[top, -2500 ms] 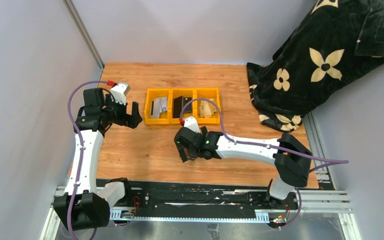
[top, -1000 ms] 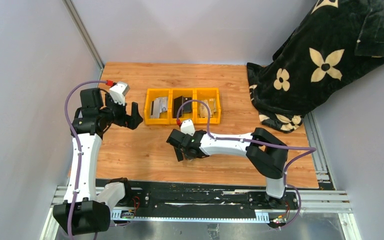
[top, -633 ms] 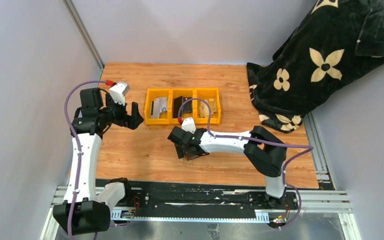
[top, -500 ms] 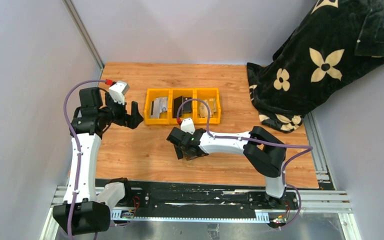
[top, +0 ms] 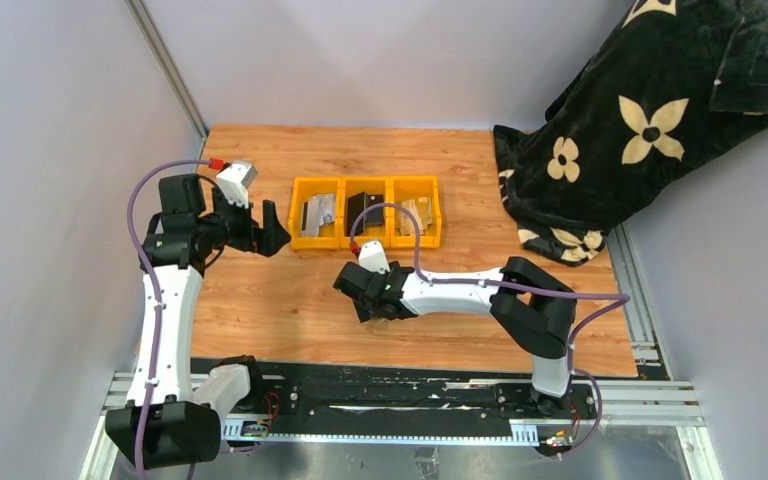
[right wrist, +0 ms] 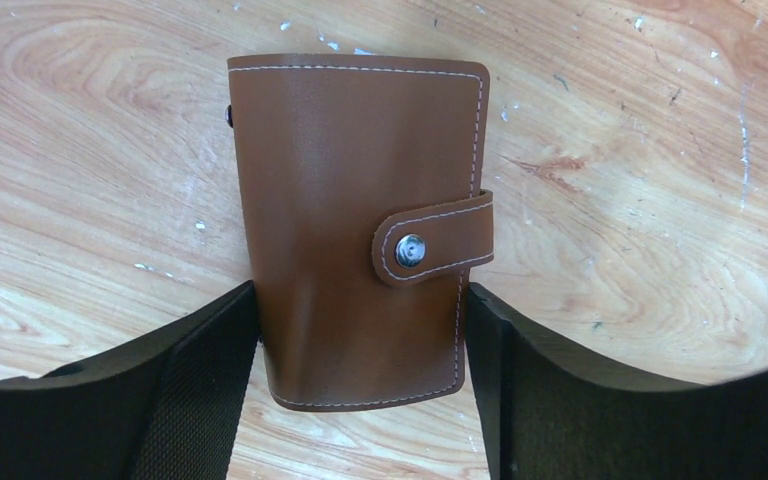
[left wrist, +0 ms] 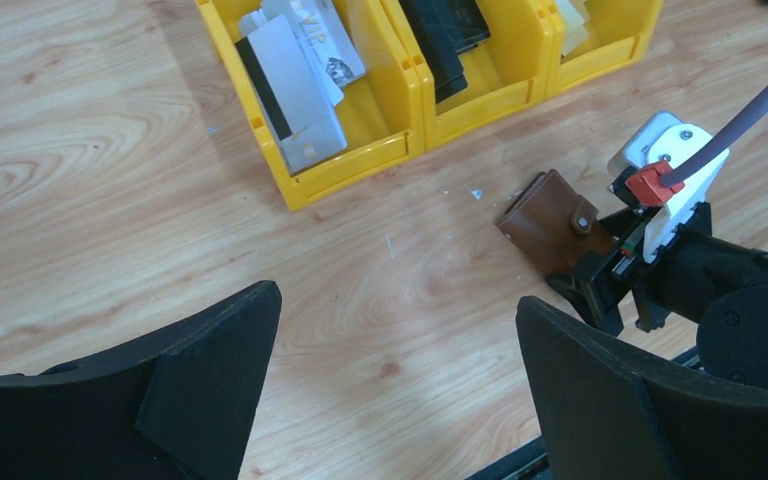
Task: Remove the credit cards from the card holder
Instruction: Open the card holder at the center of the board.
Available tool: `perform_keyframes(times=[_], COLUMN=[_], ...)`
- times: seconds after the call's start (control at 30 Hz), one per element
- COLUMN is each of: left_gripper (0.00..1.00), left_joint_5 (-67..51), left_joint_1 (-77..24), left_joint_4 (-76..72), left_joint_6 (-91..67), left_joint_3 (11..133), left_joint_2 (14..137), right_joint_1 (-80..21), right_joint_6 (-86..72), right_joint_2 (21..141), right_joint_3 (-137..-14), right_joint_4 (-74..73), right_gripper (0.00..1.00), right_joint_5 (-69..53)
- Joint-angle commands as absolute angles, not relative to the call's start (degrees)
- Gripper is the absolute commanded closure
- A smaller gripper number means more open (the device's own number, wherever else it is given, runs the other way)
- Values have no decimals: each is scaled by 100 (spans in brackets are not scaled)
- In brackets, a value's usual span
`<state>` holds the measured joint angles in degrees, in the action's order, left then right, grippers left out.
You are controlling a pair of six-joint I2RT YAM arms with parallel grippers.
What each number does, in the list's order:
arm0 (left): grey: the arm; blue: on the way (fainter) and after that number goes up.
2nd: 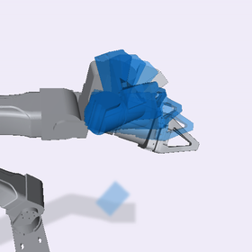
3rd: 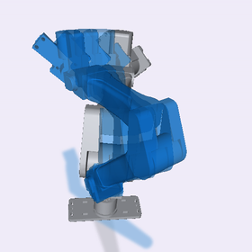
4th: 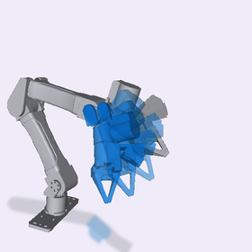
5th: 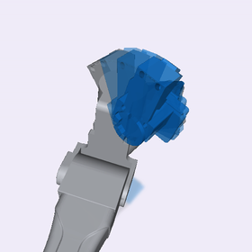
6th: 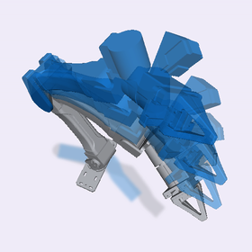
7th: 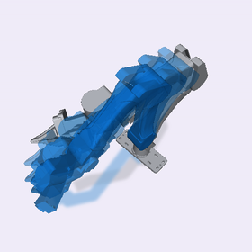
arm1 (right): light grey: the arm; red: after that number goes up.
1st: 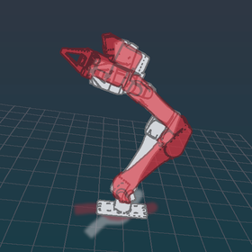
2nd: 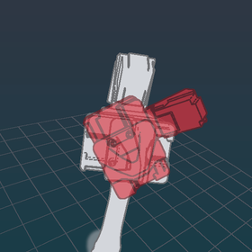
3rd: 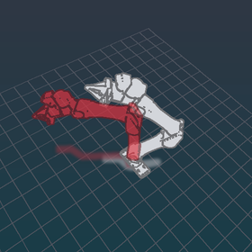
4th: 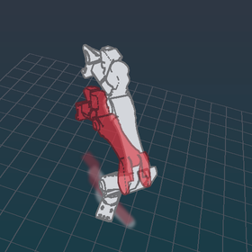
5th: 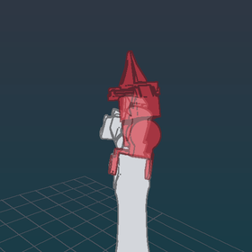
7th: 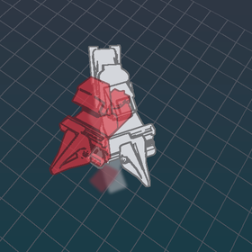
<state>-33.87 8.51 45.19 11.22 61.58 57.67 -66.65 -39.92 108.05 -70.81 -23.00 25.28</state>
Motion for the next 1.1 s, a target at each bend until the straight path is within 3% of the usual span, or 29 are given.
perform_keyframes(times=[0.0, 0.67, 0.87, 1.07], left_gripper=[0, 0, 0, 0], left_joint_5=[-3692, -4949, -5254, -4814], left_joint_1=[893, 888, 888, 888], left_joint_4=[4593, 4147, 3572, 2976], left_joint_6=[615, -1248, -2748, -4341], left_joint_3=[6267, 5381, 5351, 5223], left_joint_2=[5741, 5462, 5251, 4794], right_joint_1=[-6723, -6736, -6770, -6964], right_joint_6=[-3697, -2986, -2772, -2332], right_joint_2=[10412, 8800, 8576, 8540], right_joint_3=[-6770, -7018, -7311, -7630], right_joint_4=[-1876, -607, -155, 429], right_gripper=[27, 30, 31, 31], right_joint_5=[2715, 2397, 2585, 3096])
